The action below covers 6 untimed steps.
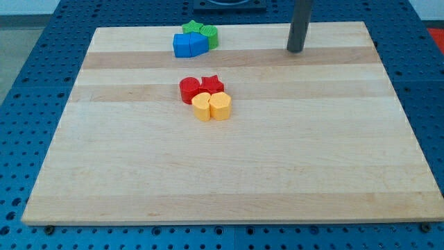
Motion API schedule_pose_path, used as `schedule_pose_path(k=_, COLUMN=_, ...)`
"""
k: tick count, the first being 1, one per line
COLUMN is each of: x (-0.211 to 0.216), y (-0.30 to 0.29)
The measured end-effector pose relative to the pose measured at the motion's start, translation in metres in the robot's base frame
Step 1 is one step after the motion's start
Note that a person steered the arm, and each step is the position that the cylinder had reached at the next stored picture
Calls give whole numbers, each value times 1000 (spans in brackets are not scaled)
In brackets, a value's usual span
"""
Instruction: Place the green star along with the blue cube to the top left of the red circle
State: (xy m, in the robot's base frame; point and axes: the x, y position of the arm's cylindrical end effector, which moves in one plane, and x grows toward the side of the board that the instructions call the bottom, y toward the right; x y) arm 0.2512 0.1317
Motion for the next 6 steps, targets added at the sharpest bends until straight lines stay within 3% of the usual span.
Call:
schedule_pose_path(k=1, x=-55, y=-5)
schedule_pose_path(k=2, x=-59, y=-26)
schedule_pose_path(k=3, x=-59, y=-101)
schedule_pose_path(k=4, x=-59, y=-172)
schedule_pose_path(k=6, x=-1, y=-259)
